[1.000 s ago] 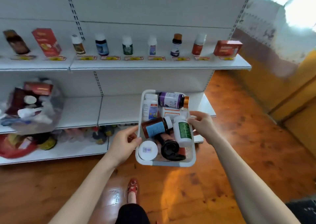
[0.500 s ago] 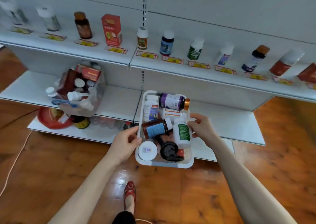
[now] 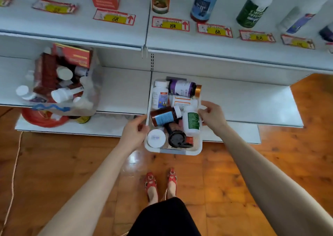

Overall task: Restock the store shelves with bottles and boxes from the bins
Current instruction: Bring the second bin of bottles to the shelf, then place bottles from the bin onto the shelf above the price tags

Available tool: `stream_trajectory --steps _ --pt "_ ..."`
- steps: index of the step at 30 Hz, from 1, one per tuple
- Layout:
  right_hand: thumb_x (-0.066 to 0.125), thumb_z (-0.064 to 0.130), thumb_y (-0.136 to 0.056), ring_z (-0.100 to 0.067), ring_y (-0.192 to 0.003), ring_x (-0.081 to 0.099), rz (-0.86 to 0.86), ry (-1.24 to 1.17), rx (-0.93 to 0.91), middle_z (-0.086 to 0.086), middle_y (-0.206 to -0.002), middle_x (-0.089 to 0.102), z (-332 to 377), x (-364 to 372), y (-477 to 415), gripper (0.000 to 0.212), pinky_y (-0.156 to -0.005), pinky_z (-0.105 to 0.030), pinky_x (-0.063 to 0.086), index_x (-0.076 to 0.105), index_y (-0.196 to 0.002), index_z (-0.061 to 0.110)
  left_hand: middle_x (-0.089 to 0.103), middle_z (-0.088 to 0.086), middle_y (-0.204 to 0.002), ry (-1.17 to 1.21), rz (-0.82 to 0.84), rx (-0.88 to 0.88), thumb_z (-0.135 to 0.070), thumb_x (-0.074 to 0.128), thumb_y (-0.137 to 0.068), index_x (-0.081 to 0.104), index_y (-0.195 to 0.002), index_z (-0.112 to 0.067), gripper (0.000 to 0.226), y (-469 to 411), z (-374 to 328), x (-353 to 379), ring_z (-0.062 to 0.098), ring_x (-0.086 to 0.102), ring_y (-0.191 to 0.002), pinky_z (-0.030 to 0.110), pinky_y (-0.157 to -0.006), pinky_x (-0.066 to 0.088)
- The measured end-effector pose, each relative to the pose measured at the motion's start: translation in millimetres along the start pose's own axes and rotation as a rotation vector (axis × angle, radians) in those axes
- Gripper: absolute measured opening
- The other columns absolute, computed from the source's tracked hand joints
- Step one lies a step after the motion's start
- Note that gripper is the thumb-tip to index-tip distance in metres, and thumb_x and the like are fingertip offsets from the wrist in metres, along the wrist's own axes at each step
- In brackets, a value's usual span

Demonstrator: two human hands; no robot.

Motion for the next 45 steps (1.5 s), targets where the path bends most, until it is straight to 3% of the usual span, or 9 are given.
stream_trajectory --steps 3,8,17,23,25,29,34,39,45 --pt "0.045 0.003 -0.091 -0.027 -0.077 0.057 -0.011 0.022 -0.004 -0.003 -0.075 0.059 -10.6 10.1 -26.3 0.039 -0.082 -0.047 0.053 0.05 -0.129 0.005 0.06 0.025 -0.116 -0.002 0.011 -0.017 0.001 0.054 -0.087 0.054 -0.127 -0.004 0.041 -28.7 15.5 14.5 0.038 0.055 -0.107 0.031 -0.085 0.043" --pt "0.046 0.006 -0.092 -0.026 -0.101 0.058 -0.022 0.038 0.05 -0.019 -0.123 0.058 -43.0 33.7 -80.0 0.043 -0.097 -0.047 0.046 0.045 -0.134 0.006 0.062 0.015 -0.117 0.037 0.01 -0.035 0.002 0.053 -0.088 0.055 -0.127 -0.006 0.04 -69.2 45.1 39.9 0.027 0.059 -0.102 0.033 -0.088 0.046" --pt "0.045 0.005 -0.089 -0.025 -0.097 0.062 -0.02 0.004 0.064 -0.015 -0.114 0.064 -90.7 73.6 -153.2 0.044 -0.091 -0.046 0.051 0.048 -0.133 0.01 0.058 0.003 -0.079 0.144 -0.026 -0.094 0.003 0.051 -0.089 0.06 -0.12 -0.01 0.035 -129.5 93.1 79.8 -0.001 0.049 -0.065 0.007 -0.056 0.045" --pt "0.041 0.0 -0.084 -0.024 -0.102 0.061 -0.026 0.005 0.069 -0.011 -0.121 0.061 -92.6 83.9 -195.0 0.051 -0.089 -0.036 0.052 0.049 -0.133 0.012 0.054 0.0 -0.08 0.149 -0.061 -0.168 -0.003 0.052 -0.09 0.053 -0.13 -0.007 0.04 -167.5 106.6 92.3 0.017 0.052 -0.078 0.042 -0.086 0.051" --pt "0.04 -0.001 -0.086 -0.019 -0.096 0.061 -0.032 0.015 0.051 -0.007 -0.117 0.061 -88.9 84.8 -205.2 0.05 -0.084 -0.03 0.052 0.048 -0.134 0.011 0.053 -0.001 -0.077 0.166 -0.084 -0.175 -0.003 0.053 -0.09 0.053 -0.129 -0.008 0.039 -177.4 106.3 95.1 0.014 0.051 -0.07 0.042 -0.084 0.051" --pt "0.04 0.0 -0.09 -0.023 -0.119 0.053 -0.043 0.04 0.022 -0.008 -0.134 0.053 -74.6 82.4 -224.4 0.048 -0.101 -0.034 0.044 0.045 -0.136 0.012 0.055 0.002 -0.086 0.189 -0.141 -0.172 -0.004 0.052 -0.09 0.053 -0.129 -0.009 0.039 -196.8 98.3 99.6 0.018 0.053 -0.079 0.044 -0.09 0.05" --pt "0.04 0.001 -0.092 -0.022 -0.126 0.047 -0.061 0.079 -0.018 -0.009 -0.139 0.048 -62.4 80.5 -248.6 0.045 -0.106 -0.034 0.039 0.044 -0.137 0.009 0.054 0.005 -0.094 0.183 -0.174 -0.151 -0.005 0.053 -0.09 0.052 -0.13 -0.009 0.04 -218.3 89.9 100.8 0.018 0.051 -0.085 0.028 -0.084 0.045" --pt "0.04 0.003 -0.094 -0.023 -0.126 0.047 -0.096 0.065 -0.022 -0.009 -0.138 0.048 -58.6 80.8 -268.6 0.043 -0.106 -0.034 0.039 0.044 -0.136 0.01 0.054 0.005 -0.094 0.171 -0.194 -0.128 -0.007 0.054 -0.09 0.052 -0.13 -0.011 0.041 -239.1 84.6 99.5 0.018 0.052 -0.085 0.044 -0.091 0.049" --pt "0.044 0.007 -0.093 -0.024 -0.116 0.054 -0.099 0.063 0.0 -0.011 -0.131 0.055 -58.0 75.4 -265.8 0.039 -0.1 -0.033 0.044 0.047 -0.132 0.01 0.056 0.01 -0.095 0.042 -0.179 -0.077 -0.015 0.054 -0.09 0.051 -0.129 -0.009 0.039 -240.8 83.8 97.9 0.03 0.058 -0.094 0.043 -0.091 0.048"
Point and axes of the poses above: each hand's wrist, its own y-axis away from the middle knuckle, its own x-axis out of the palm, z = x × y, the point moved 1 cm from there along -y, towards the middle knuckle
